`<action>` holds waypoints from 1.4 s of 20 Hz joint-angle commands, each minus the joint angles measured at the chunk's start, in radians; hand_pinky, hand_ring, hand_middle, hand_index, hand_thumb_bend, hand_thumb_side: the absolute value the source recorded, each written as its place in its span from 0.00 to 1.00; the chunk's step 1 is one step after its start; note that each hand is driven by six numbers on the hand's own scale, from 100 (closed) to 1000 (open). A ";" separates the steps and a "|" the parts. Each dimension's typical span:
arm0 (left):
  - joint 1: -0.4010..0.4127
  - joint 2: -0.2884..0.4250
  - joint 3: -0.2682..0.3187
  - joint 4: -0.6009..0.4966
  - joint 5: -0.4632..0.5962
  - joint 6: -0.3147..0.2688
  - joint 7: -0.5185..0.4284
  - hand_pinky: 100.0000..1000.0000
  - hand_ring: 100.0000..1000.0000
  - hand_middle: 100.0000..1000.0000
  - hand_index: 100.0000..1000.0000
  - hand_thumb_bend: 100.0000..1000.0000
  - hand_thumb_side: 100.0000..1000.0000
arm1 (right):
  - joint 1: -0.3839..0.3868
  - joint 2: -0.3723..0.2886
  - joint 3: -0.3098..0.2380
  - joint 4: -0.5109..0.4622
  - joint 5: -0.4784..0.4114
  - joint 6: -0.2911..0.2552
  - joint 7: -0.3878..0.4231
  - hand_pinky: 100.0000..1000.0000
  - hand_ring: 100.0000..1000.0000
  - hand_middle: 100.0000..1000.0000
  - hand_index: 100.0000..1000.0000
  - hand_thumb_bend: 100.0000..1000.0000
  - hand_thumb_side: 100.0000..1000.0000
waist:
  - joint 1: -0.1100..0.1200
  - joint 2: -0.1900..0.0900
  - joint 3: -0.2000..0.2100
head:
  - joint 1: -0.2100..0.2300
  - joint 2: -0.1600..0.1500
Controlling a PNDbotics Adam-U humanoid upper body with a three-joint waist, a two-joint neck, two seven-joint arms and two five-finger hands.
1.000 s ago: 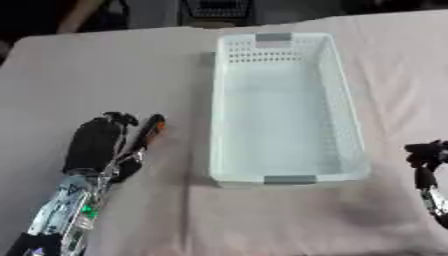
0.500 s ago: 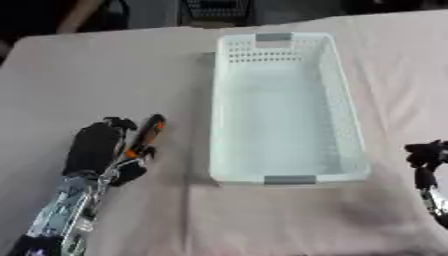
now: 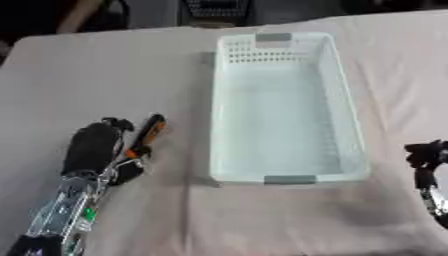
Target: Pick up objects on the table and place them in the box.
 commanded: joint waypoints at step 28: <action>-0.005 -0.005 -0.001 0.044 0.025 0.013 -0.053 0.46 0.39 0.40 0.63 0.27 0.17 | 0.002 -0.005 -0.004 -0.021 -0.002 0.001 -0.002 0.36 0.50 0.53 0.76 0.00 0.75 | -0.004 -0.011 0.001 | -0.010 -0.014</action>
